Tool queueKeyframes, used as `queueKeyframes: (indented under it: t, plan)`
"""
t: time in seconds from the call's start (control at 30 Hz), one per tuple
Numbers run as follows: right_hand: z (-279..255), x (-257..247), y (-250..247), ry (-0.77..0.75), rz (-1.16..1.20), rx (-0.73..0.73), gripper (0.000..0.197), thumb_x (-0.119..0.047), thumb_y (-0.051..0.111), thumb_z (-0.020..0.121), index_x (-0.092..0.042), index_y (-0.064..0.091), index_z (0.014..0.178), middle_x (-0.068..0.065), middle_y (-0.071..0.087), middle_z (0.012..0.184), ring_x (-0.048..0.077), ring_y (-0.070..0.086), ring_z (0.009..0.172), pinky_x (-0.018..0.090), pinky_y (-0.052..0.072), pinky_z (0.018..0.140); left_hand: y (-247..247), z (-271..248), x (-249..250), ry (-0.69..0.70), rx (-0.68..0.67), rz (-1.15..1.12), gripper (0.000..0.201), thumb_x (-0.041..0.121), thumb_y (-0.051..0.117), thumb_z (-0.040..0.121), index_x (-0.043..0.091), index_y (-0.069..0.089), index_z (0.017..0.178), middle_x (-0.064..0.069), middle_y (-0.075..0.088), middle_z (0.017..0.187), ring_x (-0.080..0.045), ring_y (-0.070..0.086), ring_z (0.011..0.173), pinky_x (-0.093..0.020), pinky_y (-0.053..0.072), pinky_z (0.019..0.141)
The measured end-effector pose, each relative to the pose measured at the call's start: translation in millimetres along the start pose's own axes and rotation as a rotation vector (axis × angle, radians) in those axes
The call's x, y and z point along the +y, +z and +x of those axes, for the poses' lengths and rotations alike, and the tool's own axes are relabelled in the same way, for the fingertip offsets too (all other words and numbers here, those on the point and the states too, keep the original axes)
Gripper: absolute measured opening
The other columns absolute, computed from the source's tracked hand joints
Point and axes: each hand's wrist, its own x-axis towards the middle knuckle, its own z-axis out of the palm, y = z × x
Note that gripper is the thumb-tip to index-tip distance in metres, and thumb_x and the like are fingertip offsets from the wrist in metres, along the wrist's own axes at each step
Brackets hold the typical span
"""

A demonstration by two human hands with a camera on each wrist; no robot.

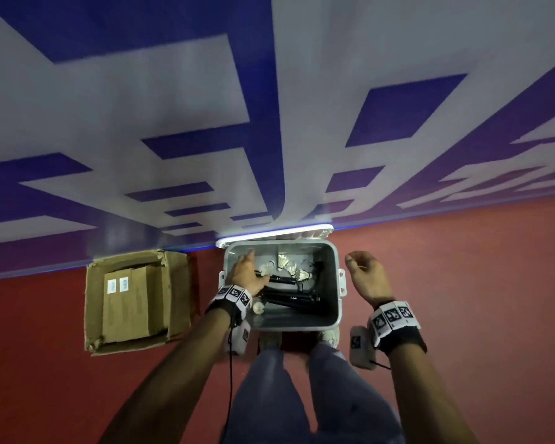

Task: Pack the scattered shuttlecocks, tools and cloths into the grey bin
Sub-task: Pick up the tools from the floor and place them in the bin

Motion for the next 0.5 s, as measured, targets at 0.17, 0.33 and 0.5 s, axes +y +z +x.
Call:
queueKeyframes:
  t: [0.17,0.33,0.5]
  plan:
    - [-56,-62,-39,-0.138,0.037,-0.001,0.023,-0.029,0.061,0.101,-0.012,0.068,0.115,0.001,0.072,0.101,0.017,0.067,0.096,0.028,0.05,0.088,-69,-62,57,0.225,0.062,-0.161,0.055,0.038,0.073,0.09,0.025,0.053,0.139,0.003,0.064,0.123,-0.019,0.064,0.115,-0.037,0.053,0.1]
    - [-97,-135,-78,-0.352,-0.031,0.004,0.032,-0.036,0.063,0.1,-0.017,0.065,0.125,0.0,0.072,0.115,0.013,0.067,0.106,0.024,0.051,0.091,-154,-154,106,0.485,0.241,-0.286,0.046,0.04,0.072,0.093,0.024,0.057,0.134,0.009,0.066,0.119,-0.005,0.064,0.104,-0.031,0.055,0.094]
    - [-145,-188,-107,-0.478,-0.024,0.15,0.037,-0.045,0.061,0.099,-0.022,0.064,0.128,-0.008,0.069,0.124,0.01,0.064,0.112,0.031,0.053,0.094,-227,-219,132,0.734,0.355,-0.313,0.04,0.04,0.069,0.095,0.025,0.058,0.131,0.011,0.066,0.119,-0.004,0.062,0.108,-0.031,0.056,0.092]
